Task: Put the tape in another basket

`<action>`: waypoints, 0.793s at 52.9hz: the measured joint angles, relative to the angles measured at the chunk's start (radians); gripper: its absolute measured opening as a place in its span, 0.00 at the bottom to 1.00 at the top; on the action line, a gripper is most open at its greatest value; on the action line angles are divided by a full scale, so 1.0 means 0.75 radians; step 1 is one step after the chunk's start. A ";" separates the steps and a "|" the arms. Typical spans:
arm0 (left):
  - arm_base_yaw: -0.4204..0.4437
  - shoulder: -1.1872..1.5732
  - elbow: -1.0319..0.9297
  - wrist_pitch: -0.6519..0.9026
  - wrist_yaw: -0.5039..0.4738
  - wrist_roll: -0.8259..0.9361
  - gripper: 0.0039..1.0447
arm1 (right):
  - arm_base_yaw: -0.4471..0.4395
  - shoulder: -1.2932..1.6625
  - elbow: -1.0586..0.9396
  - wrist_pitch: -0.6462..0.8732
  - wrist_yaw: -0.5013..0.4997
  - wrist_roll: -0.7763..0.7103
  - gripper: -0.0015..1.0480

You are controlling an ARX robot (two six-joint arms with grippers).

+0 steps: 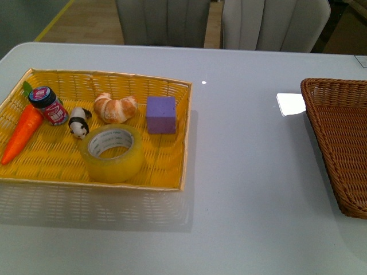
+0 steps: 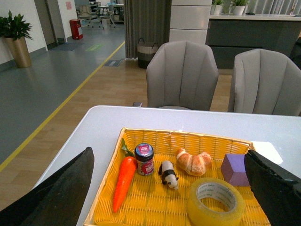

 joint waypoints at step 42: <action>0.000 0.000 0.000 0.000 0.000 0.001 0.92 | 0.000 0.000 0.000 0.000 0.000 0.000 0.91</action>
